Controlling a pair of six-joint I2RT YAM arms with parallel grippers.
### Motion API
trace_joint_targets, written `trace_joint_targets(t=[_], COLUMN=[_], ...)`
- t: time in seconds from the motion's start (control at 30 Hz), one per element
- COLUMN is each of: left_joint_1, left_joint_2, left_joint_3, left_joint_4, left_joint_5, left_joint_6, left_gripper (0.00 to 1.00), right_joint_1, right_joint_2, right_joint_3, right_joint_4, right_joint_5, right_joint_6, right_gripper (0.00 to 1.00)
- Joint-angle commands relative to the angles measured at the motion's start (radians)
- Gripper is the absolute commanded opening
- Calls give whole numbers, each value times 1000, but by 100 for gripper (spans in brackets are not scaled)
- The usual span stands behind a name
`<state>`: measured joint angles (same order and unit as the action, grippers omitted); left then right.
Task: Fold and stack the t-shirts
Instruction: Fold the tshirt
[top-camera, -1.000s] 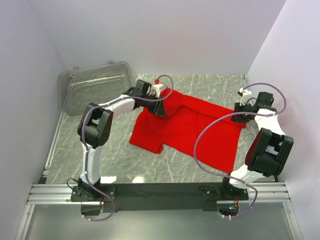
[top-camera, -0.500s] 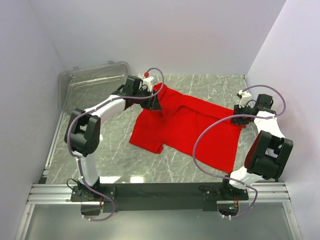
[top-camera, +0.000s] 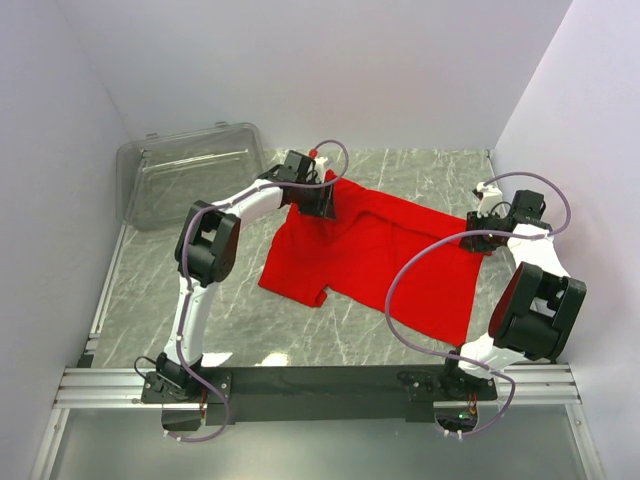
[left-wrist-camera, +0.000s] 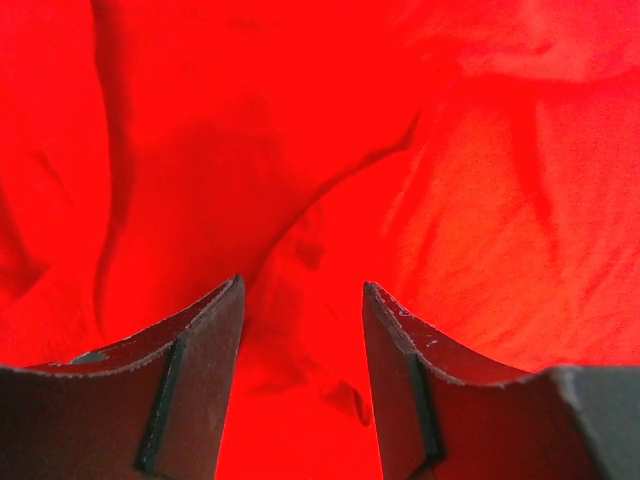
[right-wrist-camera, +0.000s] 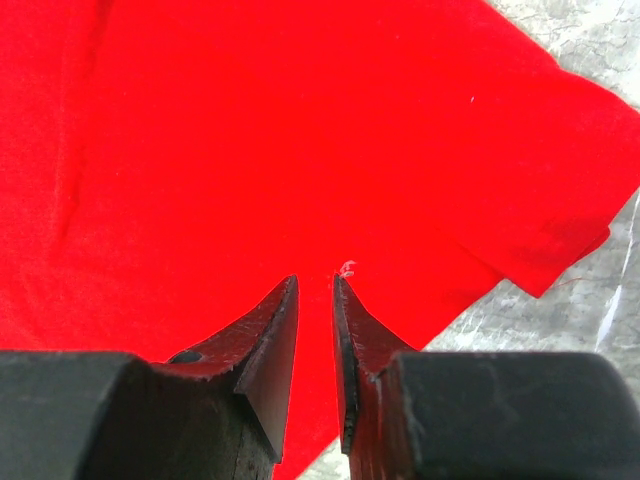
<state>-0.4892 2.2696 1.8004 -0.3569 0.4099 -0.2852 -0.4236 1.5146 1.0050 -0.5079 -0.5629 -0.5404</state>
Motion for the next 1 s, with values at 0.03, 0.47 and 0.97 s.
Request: trace_joint_targets(t=[0.03,0.47,0.97], left_joint_1=[-11,-22,-26], left_joint_2=[4,25,-96], left_joint_3=[57,33,-99], left_joint_4=[-105,-91,79], left_joint_5=[-65,-53,15], left_joint_6=[14,-25,13], left_gripper=[56,50,13], right_joint_1=[-6,-6,-6], right_joint_2=[-41,-40,-57], right_joint_3=[-11,1,-14], right_joint_4=[35,22,20], right_joint_5=[-12,-12,-5], right_joint_6=[3,0,-6], right_gripper=[28,28,28])
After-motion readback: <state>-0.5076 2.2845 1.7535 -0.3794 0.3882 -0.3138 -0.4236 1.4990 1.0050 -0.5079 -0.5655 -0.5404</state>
